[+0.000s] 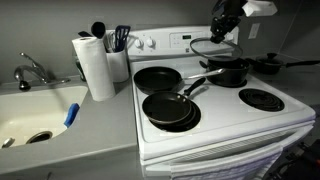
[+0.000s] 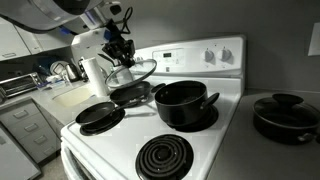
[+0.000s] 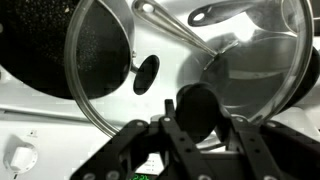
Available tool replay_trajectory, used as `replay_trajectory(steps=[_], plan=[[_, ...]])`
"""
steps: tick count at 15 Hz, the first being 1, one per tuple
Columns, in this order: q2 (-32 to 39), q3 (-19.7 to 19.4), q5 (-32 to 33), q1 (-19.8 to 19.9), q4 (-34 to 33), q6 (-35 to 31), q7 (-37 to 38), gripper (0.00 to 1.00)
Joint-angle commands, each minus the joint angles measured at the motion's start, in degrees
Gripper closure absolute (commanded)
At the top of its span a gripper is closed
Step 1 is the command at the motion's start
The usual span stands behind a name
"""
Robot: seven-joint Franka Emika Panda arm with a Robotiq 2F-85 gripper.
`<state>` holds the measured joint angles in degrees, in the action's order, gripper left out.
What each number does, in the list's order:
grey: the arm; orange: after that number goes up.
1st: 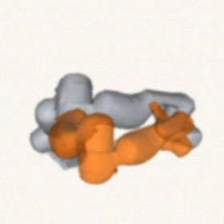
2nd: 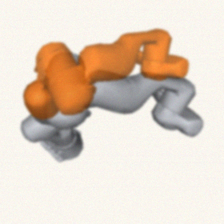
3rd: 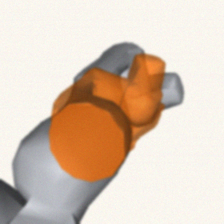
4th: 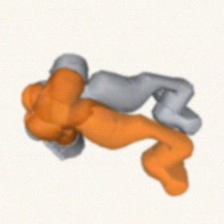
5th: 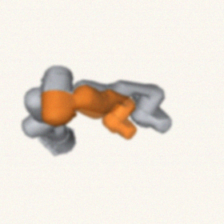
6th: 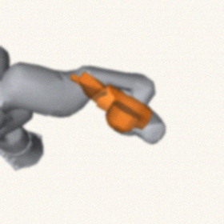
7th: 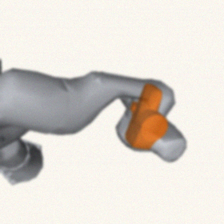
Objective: Press the button on the stove then put the lid on the stove then press the button on the stove
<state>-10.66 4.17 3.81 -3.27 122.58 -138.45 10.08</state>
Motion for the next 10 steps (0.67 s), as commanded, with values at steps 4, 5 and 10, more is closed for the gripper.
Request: replay_trajectory(steps=[4,5,10], plan=[[-6.54,3.13,-0.55,-0.15,10.36,-6.37,7.84,0.86],[-7.06,3.48,-0.93,-0.18,11.88,-7.54,8.88,0.86],[-8.54,4.38,-6.68,-1.44,20.09,-13.72,12.16,0.86]])
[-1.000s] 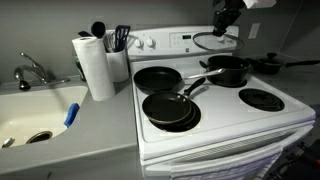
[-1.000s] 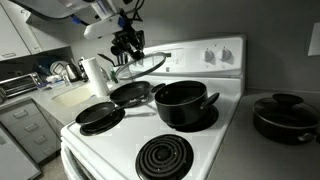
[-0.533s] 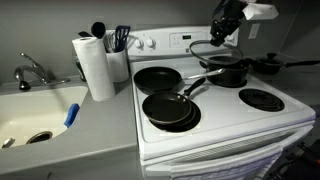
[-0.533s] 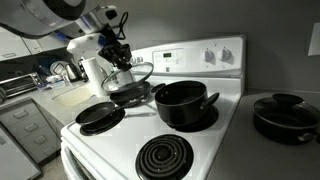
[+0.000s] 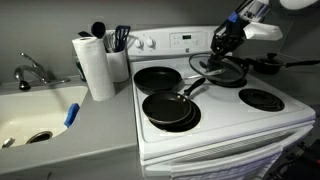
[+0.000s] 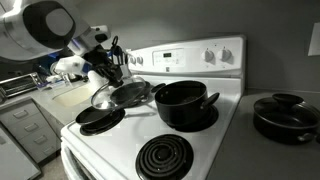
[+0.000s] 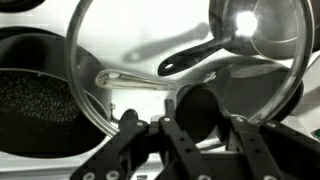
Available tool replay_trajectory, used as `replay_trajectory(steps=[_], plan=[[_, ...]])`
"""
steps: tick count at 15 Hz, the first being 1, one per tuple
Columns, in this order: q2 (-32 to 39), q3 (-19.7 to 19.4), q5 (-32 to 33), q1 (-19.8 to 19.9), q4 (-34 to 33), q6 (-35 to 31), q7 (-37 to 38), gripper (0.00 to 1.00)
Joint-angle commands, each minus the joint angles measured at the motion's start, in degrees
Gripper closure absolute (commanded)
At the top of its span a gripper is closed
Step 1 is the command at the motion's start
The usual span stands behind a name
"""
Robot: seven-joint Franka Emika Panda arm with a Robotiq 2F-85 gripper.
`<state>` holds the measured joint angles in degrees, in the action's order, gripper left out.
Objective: Press the button on the stove then put the lid on the stove then press the button on the stove
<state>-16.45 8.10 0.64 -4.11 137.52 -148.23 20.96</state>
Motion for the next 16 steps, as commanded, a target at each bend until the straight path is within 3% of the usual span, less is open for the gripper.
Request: replay_trajectory(steps=[1,9,16], plan=[[-2.80,0.64,-4.37,-0.67,6.71,-4.78,1.89,0.86],[-2.97,0.57,-11.51,-2.50,12.66,-6.60,1.63,0.86],[-2.22,0.82,-10.21,-2.17,14.80,-4.43,0.33,0.86]])
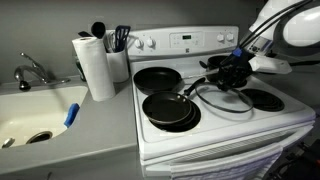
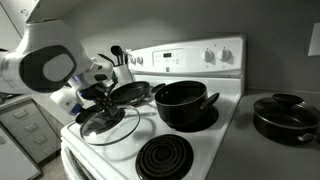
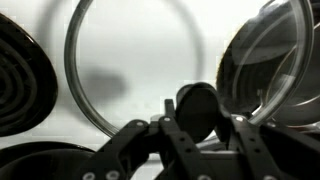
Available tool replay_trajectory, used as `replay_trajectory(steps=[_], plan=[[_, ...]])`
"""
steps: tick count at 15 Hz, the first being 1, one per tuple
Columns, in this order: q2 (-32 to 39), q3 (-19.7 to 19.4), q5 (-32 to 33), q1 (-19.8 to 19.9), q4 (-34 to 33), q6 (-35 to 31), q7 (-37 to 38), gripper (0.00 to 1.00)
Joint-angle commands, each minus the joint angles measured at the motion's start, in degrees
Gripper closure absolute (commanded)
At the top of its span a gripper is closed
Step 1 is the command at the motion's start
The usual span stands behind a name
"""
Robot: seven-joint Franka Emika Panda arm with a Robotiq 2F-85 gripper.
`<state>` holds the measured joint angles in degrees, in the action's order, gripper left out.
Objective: Press the button on the stove then put the lid on the stove then press the button on the stove
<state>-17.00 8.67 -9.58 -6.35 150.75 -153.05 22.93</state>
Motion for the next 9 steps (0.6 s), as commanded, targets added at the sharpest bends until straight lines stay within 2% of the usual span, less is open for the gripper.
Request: replay_trajectory(steps=[1,4,9], plan=[[-1.08,0.36,0.51,0.05,1.57,0.43,-2.28,0.86],[0.06,0.79,3.20,0.78,1.08,2.01,-3.53,0.86],[1.91,1.09,11.80,2.55,-0.07,6.81,-3.35,0.86]])
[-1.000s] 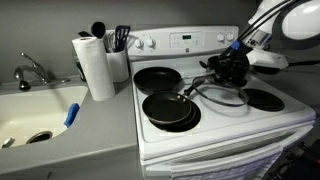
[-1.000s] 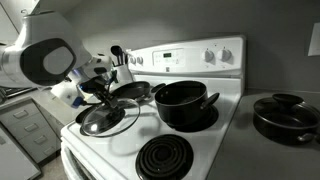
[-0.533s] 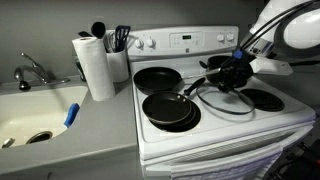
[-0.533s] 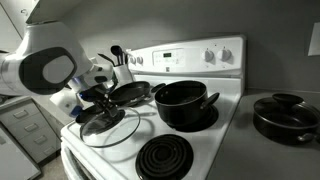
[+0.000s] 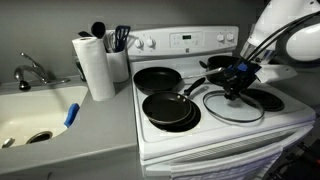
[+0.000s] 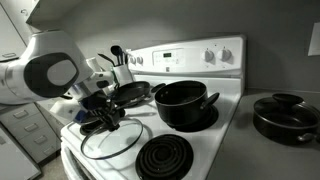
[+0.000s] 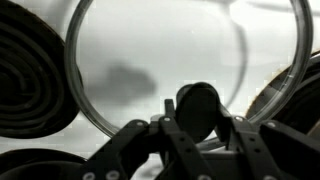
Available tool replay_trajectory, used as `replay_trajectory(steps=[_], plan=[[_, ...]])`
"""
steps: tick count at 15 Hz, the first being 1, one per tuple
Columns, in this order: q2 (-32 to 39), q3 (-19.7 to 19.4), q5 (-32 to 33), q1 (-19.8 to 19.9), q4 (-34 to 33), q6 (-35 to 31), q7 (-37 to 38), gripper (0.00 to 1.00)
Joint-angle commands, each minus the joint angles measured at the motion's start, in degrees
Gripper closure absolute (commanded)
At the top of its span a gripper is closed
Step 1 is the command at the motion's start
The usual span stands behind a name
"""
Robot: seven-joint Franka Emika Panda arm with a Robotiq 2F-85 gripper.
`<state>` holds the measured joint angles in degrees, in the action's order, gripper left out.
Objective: Press the button on the stove then put the lid on the stove then press the button on the stove
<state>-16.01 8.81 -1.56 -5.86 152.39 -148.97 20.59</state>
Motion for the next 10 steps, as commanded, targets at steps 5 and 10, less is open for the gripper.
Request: replay_trajectory(steps=[5,10], plan=[[3.66,3.18,17.51,6.76,-2.00,-3.18,9.04,0.86],[7.08,2.66,18.01,8.16,-1.83,-14.46,18.20,0.86]])
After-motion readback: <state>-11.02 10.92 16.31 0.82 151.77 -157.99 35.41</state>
